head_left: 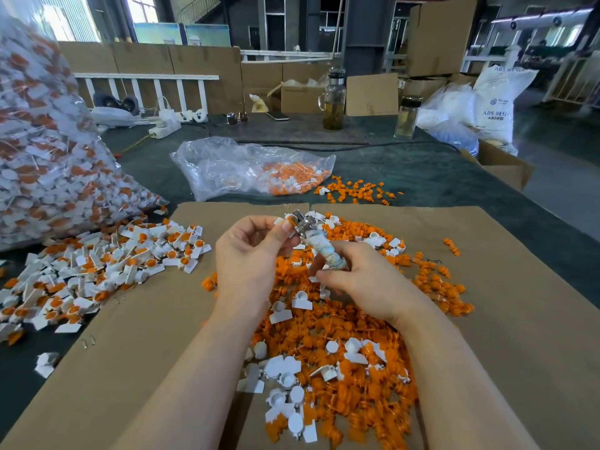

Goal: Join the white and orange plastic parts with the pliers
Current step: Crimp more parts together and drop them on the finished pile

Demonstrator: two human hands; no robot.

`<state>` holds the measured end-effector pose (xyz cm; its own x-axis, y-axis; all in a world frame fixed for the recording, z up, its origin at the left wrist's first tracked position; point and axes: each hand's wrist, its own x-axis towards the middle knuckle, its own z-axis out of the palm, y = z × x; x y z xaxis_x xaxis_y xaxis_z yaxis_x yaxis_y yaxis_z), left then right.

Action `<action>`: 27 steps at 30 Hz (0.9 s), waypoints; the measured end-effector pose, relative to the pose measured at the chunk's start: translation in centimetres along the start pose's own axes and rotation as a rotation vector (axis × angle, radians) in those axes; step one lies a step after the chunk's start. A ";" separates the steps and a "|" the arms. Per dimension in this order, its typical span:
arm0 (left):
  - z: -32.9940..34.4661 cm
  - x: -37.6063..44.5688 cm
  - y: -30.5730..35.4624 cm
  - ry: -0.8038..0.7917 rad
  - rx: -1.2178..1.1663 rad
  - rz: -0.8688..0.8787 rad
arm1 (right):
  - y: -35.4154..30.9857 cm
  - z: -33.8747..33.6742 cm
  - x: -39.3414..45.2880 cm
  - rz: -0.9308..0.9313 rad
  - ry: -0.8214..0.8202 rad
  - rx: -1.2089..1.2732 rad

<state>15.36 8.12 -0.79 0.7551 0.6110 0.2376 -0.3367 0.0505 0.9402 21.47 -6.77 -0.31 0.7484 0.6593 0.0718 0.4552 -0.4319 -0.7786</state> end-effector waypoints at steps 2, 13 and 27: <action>0.1 0.0 0.1 0.004 -0.001 0.001 | 0.0 0.1 0.0 -0.007 0.010 -0.022; 0.4 -0.2 -0.3 0.092 0.138 -0.008 | 0.4 0.9 0.7 -0.090 0.263 0.025; 1.5 -1.1 -0.7 0.065 0.540 0.147 | 0.5 1.7 1.5 -0.127 0.488 0.025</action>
<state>15.62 6.26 -1.35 0.6799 0.6296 0.3760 -0.0870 -0.4399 0.8938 22.00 -4.97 -1.66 0.8292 0.3384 0.4449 0.5496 -0.3481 -0.7594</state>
